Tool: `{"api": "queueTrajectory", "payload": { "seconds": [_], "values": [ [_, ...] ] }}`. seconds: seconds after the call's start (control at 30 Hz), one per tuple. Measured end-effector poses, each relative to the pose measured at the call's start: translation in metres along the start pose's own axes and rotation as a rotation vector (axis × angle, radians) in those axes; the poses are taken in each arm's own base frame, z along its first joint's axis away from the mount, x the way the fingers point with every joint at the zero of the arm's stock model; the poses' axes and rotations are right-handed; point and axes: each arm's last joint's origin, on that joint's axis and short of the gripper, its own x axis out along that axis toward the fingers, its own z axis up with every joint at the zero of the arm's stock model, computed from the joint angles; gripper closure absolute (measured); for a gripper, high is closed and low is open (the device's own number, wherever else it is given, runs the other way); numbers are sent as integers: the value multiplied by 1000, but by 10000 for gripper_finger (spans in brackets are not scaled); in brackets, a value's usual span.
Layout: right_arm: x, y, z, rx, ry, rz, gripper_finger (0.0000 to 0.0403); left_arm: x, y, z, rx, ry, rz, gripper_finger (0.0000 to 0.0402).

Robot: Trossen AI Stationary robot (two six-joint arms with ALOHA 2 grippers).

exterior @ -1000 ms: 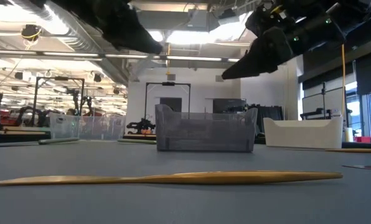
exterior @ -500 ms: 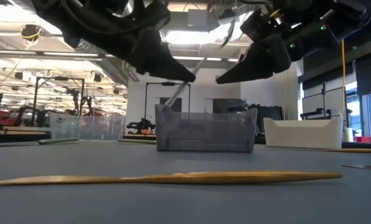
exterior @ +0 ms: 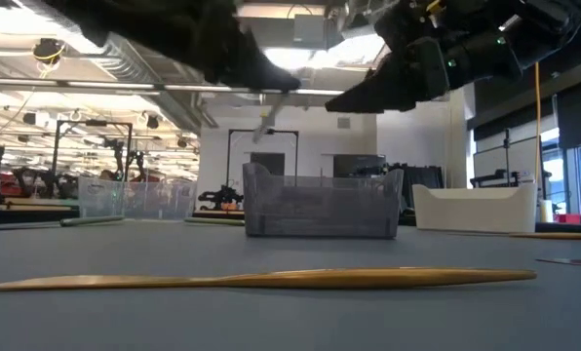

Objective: Sort silverware by color (type)
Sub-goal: Put the green spoon into the white bin

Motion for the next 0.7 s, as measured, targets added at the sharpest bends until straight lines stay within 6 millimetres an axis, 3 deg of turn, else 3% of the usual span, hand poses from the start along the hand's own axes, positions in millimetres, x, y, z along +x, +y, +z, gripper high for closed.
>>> {"api": "queueTrajectory", "payload": {
  "seconds": [0.13, 0.3, 0.7],
  "values": [
    [2, -2, 11, 0, -23, -7, 154, -14, -2, 9, 10, 1, 18, 366],
    [5, -5, 24, 1, -31, -4, 107, -17, -7, 11, 22, -15, 18, 366],
    [15, 11, 23, -30, -107, 109, 98, 2, -8, 3, 47, -57, 40, 366]
  ]
}}
